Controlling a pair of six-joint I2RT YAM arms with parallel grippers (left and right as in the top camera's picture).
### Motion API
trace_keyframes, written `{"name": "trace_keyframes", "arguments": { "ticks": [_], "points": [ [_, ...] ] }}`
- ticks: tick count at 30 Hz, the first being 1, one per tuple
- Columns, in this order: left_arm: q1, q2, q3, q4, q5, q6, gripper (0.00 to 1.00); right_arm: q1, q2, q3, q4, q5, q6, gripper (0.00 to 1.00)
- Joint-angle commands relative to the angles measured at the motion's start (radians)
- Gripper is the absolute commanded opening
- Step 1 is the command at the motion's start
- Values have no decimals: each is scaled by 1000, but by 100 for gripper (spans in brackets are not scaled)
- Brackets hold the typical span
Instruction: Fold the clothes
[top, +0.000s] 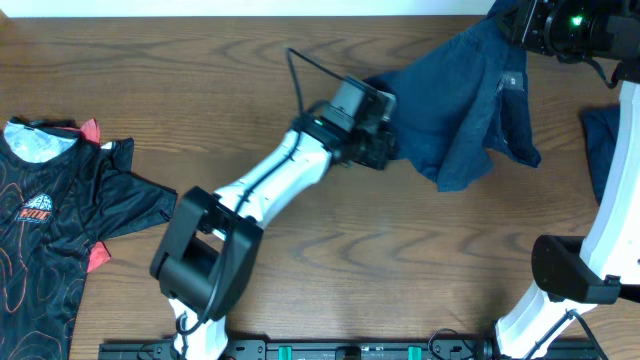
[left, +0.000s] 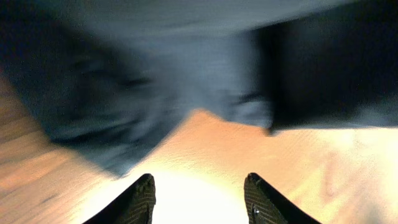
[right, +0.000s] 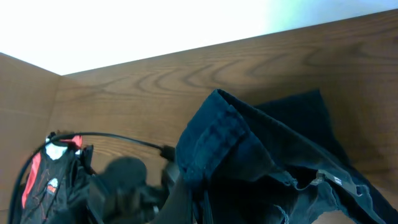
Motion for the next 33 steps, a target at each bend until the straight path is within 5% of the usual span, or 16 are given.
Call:
{"name": "trace_keyframes", "arguments": {
  "ticks": [1, 9, 33],
  "points": [
    [-85, -7, 2, 55, 43, 48, 52, 10, -5, 11, 4, -3, -11, 1],
    [-206, 32, 2, 239, 16, 35, 72, 10, -5, 11, -25, -13, -11, 1],
    [-217, 179, 2, 435, 21, -48, 84, 30, -5, 11, -35, -37, -11, 2]
  ]
}}
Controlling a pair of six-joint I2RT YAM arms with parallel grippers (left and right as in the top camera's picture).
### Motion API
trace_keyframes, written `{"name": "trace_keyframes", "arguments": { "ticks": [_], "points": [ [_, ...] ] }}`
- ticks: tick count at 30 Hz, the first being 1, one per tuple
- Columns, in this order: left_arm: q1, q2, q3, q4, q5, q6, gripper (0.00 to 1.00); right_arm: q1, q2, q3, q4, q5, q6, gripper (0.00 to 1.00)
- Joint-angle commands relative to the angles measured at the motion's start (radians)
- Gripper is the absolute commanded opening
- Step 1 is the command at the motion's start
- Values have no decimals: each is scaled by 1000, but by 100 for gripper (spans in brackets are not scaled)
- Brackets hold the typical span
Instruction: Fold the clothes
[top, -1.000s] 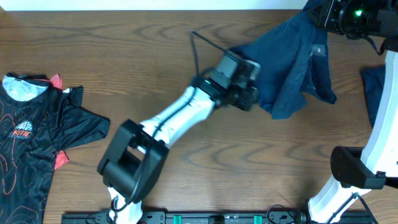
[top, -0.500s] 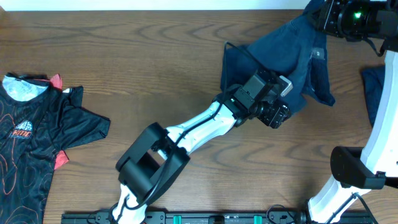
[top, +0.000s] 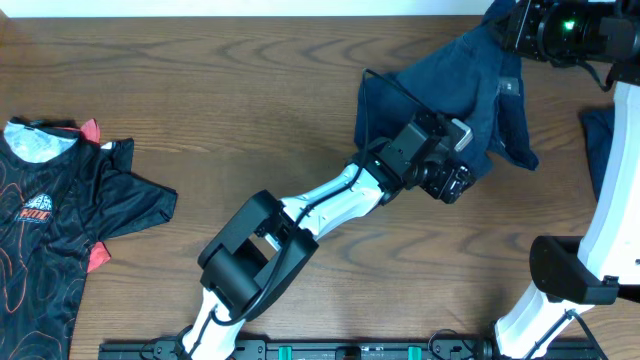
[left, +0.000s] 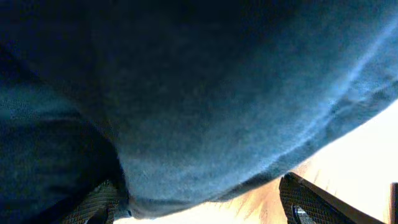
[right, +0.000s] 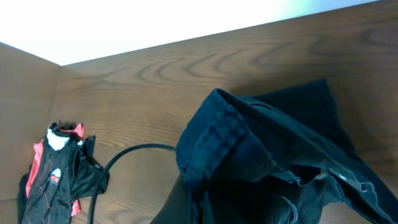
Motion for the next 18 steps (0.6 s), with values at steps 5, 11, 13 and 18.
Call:
{"name": "trace_keyframes", "arguments": {
  "ticks": [5, 11, 13, 18],
  "points": [
    [-7, 77, 3, 33, 4, -31, 84, 9, -5, 11, -4, -39, -11, 1],
    [-16, 104, 3, 89, 2, -63, 40, 9, -5, 11, -6, -64, -11, 2],
    [-16, 110, 3, 114, -2, -80, 6, 9, -6, 11, -10, -69, -11, 2],
    [-16, 121, 3, 167, -21, -100, 6, 9, -6, 11, -27, -68, -12, 1]
  ]
}}
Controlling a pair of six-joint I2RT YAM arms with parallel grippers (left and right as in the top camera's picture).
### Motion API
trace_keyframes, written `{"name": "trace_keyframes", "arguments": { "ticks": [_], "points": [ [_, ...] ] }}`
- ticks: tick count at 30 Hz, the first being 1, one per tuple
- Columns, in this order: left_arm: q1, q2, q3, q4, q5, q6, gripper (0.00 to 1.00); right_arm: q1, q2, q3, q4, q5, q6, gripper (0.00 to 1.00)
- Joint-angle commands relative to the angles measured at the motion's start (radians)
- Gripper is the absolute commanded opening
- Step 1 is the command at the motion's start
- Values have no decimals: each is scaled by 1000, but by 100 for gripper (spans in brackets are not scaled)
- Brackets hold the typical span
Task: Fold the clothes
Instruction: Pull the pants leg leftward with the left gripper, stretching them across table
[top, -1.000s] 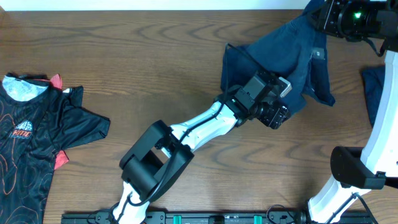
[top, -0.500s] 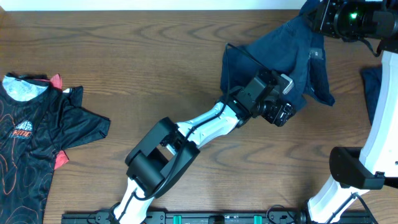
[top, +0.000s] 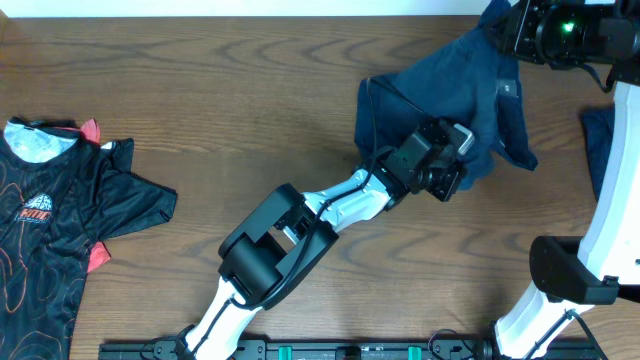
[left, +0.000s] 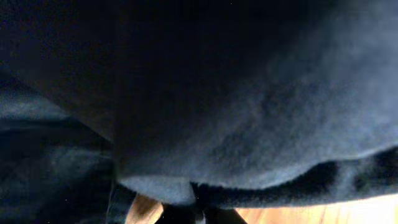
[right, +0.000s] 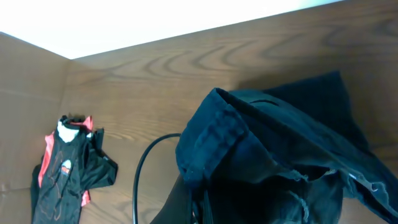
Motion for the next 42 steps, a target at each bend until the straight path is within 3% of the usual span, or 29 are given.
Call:
{"name": "trace_keyframes", "arguments": {
  "ticks": [1, 7, 13, 19, 31, 42],
  "points": [
    [1, 21, 3, 6, -29, -24, 6, 9, -6, 11, -7, -31, -16, 1],
    [23, 17, 3, -69, -54, -25, 6, 9, -6, 11, -10, -25, -23, 1],
    [78, -7, 3, -294, -87, -34, 6, 8, -6, 11, 0, 45, -23, 2],
    [134, -91, 3, -491, -222, 31, 6, 8, -6, 11, 7, 134, -24, 1],
    [311, -437, 3, -733, -358, 106, 6, 8, -6, 11, 15, 299, -58, 2],
    [529, -747, 4, -914, -430, 186, 6, 8, -6, 11, 23, 324, -125, 2]
  ]
}}
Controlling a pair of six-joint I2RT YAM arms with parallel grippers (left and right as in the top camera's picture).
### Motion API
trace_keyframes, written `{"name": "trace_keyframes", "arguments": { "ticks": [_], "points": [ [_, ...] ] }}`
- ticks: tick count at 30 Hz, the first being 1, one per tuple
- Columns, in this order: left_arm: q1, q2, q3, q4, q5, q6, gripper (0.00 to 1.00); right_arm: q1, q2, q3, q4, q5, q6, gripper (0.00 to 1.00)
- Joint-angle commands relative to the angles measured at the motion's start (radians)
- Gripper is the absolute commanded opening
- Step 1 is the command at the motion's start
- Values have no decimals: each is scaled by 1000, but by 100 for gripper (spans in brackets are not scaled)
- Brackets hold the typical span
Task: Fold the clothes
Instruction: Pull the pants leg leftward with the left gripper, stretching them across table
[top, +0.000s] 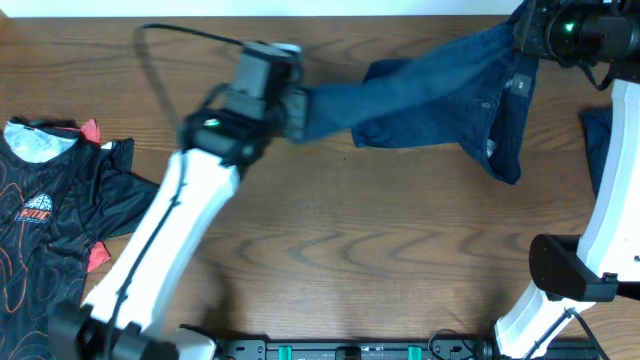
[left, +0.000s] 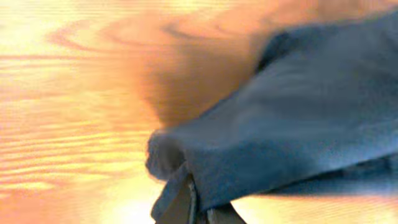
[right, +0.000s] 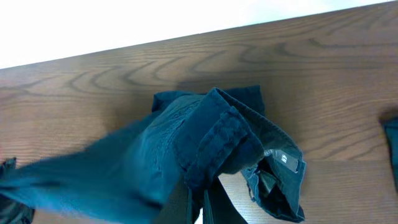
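A pair of dark blue jeans hangs stretched across the back of the table between both arms. My left gripper is shut on a leg end near the back middle. My right gripper is shut on the waistband at the far right corner. A loose part of the jeans hangs down by the right gripper. A black and red shirt lies flat at the left edge.
A bit of another blue garment lies at the right edge behind the right arm's white base. The left arm's black cable loops over the back of the table.
My left gripper, shut on the jeans' leg end, has gone from under the bunched jeans at the right to the back middle. The jeans are now stretched out leftward.
My right gripper held the jeans up by the waistband at the back right throughout. My left gripper was open beside the hanging jeans, then open under them, then shut on a leg end. Now that leg is drawn out to the left.
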Motion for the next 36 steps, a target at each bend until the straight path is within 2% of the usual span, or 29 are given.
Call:
{"name": "trace_keyframes", "arguments": {
  "ticks": [1, 13, 24, 30, 36],
  "points": [
    [40, -76, 2, -19, -43, 46, 6, 8, -13, 14, 13, 51, -52, 2],
    [84, -289, 99, -80, -215, 74, 6, 8, -48, 20, 73, 111, -73, 1],
    [84, -452, 184, -76, -376, 115, 6, 38, -234, 20, 150, 95, -97, 2],
    [84, -517, 273, -76, -485, 208, 6, 111, -349, 20, 139, 95, -95, 2],
    [84, -535, 406, -76, -589, 296, 6, 179, -393, 20, 91, 95, -66, 2]
  ]
}}
